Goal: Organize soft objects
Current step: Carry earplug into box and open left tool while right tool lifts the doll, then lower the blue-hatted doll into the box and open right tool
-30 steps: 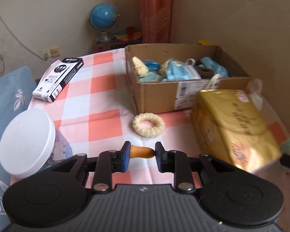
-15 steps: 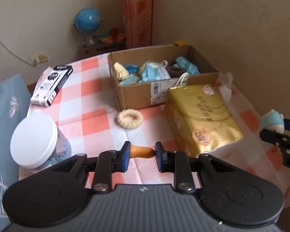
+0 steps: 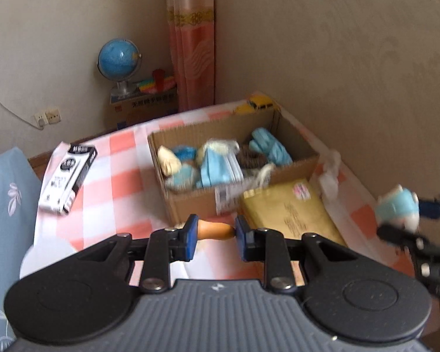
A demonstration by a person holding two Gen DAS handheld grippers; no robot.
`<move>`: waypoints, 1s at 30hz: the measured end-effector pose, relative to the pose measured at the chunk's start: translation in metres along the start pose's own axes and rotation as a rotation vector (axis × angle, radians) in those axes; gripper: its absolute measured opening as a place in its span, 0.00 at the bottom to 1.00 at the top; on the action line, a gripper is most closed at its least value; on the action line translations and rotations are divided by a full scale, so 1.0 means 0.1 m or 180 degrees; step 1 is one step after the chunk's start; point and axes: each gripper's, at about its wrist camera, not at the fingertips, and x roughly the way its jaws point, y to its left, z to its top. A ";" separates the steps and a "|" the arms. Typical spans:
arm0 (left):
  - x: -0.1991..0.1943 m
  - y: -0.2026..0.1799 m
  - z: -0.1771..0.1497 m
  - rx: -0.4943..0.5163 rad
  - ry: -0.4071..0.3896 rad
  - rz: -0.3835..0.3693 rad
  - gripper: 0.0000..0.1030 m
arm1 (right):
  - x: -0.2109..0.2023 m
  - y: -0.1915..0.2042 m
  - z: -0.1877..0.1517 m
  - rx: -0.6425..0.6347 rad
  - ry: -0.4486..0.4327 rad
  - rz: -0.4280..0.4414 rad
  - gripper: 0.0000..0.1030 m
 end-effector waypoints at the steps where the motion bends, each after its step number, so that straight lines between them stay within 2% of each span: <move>1: 0.03 0.02 0.07 -0.0005 -0.0011 -0.0018 0.25 | 0.00 0.00 0.00 0.0003 -0.0004 -0.0001 0.48; 12: 0.53 0.18 0.75 -0.0157 -0.0074 0.0102 0.26 | 0.10 -0.06 0.03 0.0054 0.0023 -0.0024 0.48; 14: 0.61 0.21 0.80 -0.0200 -0.0054 0.0117 0.37 | 0.11 -0.06 0.05 0.0051 0.0016 -0.0039 0.48; 16: 0.67 0.25 0.83 -0.0276 -0.0044 0.0203 0.62 | 0.12 -0.07 0.06 0.0049 0.0011 -0.0047 0.48; 20: 0.61 0.27 0.79 -0.0284 -0.0099 0.0306 0.75 | 0.14 -0.07 0.07 0.0047 0.0009 -0.0049 0.48; 22: 0.53 0.27 0.76 -0.0286 -0.0124 0.0359 0.90 | 0.16 -0.07 0.08 0.0048 0.0014 -0.0044 0.48; 25: 0.37 0.23 0.68 -0.0211 -0.0213 0.0401 0.92 | 0.17 -0.06 0.09 0.0047 0.0014 -0.0034 0.48; 30: 0.06 0.15 0.47 -0.0159 -0.0207 0.0453 0.94 | 0.16 -0.03 0.13 0.0036 -0.0005 0.0011 0.48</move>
